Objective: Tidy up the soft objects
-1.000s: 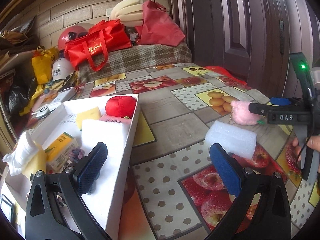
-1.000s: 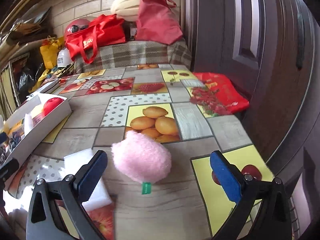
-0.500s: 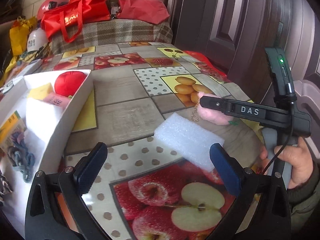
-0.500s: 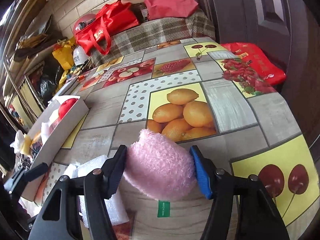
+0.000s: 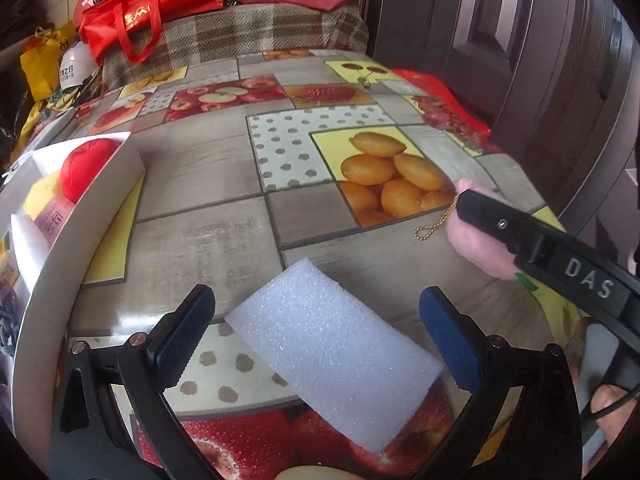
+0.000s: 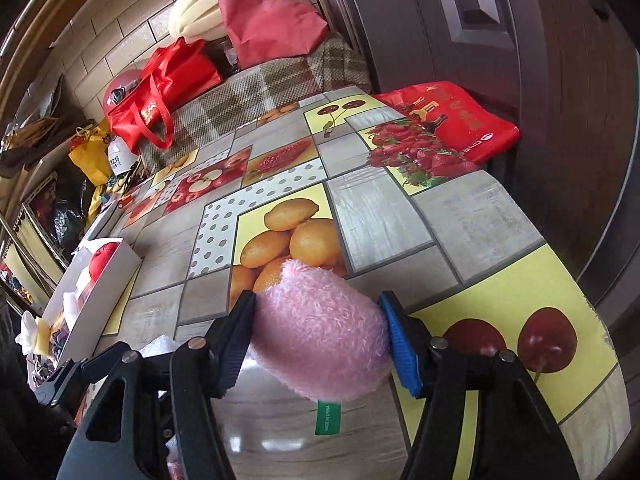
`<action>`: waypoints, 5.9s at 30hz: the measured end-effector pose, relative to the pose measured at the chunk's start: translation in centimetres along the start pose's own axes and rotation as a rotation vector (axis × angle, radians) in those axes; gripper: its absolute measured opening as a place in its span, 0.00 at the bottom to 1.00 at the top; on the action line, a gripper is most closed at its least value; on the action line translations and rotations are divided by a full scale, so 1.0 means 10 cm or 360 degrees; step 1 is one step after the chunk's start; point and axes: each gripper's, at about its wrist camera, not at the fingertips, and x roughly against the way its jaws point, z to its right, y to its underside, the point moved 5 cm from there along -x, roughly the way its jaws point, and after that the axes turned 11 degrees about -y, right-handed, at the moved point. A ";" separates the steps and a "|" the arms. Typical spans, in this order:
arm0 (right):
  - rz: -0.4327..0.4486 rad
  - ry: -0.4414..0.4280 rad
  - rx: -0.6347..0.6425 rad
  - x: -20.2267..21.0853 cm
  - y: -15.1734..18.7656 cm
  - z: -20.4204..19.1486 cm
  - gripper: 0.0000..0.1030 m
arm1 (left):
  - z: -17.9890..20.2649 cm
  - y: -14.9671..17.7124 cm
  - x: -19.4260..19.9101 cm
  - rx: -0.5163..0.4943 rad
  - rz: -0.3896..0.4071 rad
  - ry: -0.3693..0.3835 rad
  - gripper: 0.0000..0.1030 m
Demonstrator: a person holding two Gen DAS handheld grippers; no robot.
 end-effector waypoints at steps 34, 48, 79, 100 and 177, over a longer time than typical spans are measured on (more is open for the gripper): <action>-0.0177 0.0068 0.0186 -0.16 0.15 -0.21 0.83 | -0.61 0.46 0.23 -0.0228 0.0019 0.0013 1.00; -0.0022 0.0021 0.0318 0.06 0.17 -0.39 0.52 | -0.46 0.49 0.63 -0.0425 0.0338 0.0197 0.66; 0.0394 -0.0063 0.0467 0.45 0.48 -1.26 0.54 | -1.60 0.74 1.29 -0.0224 0.0828 -0.0003 0.66; 0.0229 -0.0224 0.0864 0.01 0.89 -2.40 0.53 | -3.07 0.95 1.22 0.0163 0.0726 -0.0229 0.67; 0.0021 -0.0362 0.0862 -0.70 0.92 -3.08 1.00 | -3.51 0.79 1.09 0.0629 0.0769 -0.0368 1.00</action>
